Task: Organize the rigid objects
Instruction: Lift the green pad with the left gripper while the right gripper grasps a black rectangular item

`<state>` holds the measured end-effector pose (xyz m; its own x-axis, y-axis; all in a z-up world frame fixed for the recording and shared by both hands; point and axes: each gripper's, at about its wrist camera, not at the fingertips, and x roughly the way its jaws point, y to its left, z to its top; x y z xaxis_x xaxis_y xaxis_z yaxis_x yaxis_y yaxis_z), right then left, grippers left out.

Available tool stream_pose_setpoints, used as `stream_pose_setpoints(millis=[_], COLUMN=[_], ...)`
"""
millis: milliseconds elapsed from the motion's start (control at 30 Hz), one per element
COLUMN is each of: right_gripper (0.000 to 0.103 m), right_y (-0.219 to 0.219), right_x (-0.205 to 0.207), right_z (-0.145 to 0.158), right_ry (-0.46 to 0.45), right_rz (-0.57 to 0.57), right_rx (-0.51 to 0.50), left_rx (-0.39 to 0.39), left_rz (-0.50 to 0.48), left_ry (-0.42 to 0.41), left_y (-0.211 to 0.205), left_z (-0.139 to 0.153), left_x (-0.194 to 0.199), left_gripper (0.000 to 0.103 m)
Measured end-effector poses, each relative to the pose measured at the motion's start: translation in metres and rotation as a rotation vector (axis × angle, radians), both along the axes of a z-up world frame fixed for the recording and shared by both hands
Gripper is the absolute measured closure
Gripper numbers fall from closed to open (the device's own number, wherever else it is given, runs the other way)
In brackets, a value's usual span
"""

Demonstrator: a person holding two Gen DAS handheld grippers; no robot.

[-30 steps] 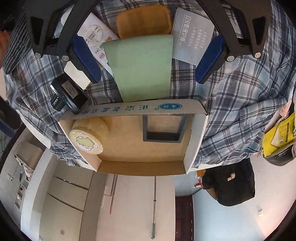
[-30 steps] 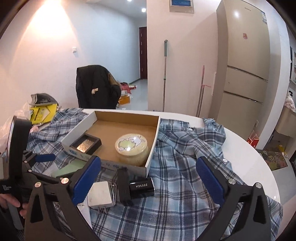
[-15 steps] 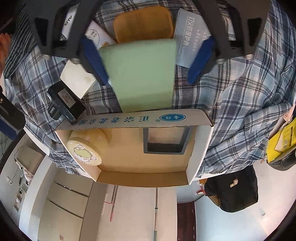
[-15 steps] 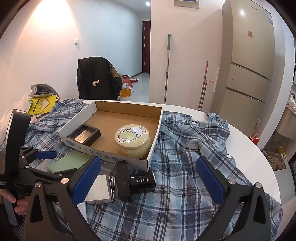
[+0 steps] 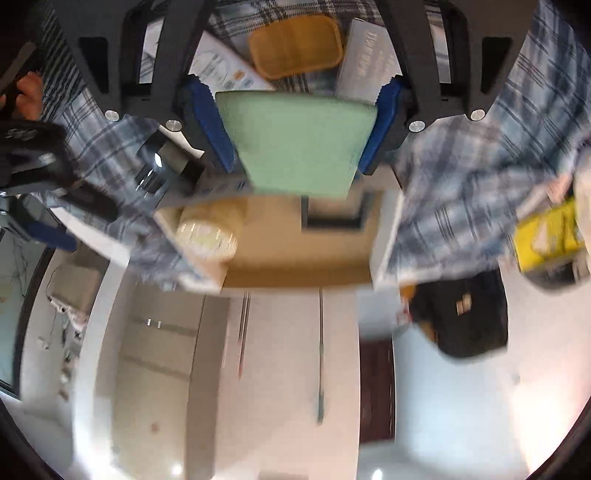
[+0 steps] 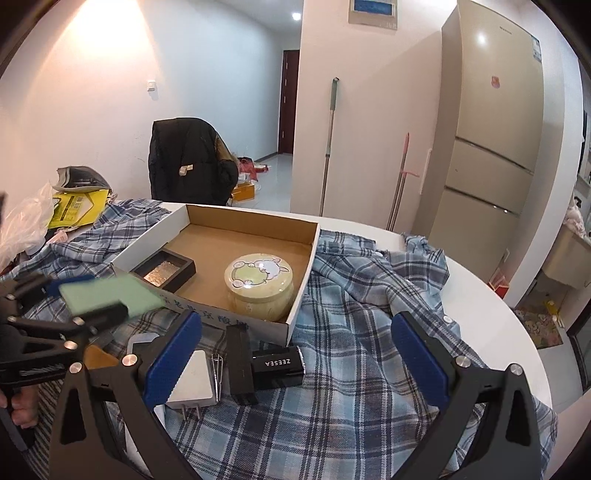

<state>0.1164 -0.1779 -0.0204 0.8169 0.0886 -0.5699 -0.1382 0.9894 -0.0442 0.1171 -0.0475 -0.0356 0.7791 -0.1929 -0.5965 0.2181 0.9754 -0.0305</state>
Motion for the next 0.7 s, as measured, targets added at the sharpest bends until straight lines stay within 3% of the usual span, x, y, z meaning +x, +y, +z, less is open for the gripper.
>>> stream_pose_setpoints(millis=[167, 300, 433, 600, 700], right_gripper=[0.001, 0.001, 0.002, 0.021, 0.040], right_y=[0.011, 0.019, 0.027, 0.029, 0.027], right_x=[-0.009, -0.011, 0.002, 0.012, 0.018], right_z=[0.002, -0.001, -0.018, -0.034, -0.044], right_ry=[-0.052, -0.051, 0.067, 0.177, 0.235], right_rz=[0.011, 0.040, 0.093, 0.146, 0.155], right_rx=[-0.062, -0.094, -0.127, -0.095, -0.070], left_rx=[0.048, 0.099, 0.098, 0.095, 0.107], left_rz=[-0.006, 0.032, 0.054, 0.057, 0.064], left_ry=[-0.176, -0.196, -0.170, -0.155, -0.153], left_y=[-0.009, -0.012, -0.008, -0.008, -0.008], left_z=[0.018, 0.019, 0.016, 0.013, 0.011], left_x=[-0.026, -0.029, -0.026, -0.024, -0.024], left_gripper=[0.032, 0.031, 0.032, 0.031, 0.031])
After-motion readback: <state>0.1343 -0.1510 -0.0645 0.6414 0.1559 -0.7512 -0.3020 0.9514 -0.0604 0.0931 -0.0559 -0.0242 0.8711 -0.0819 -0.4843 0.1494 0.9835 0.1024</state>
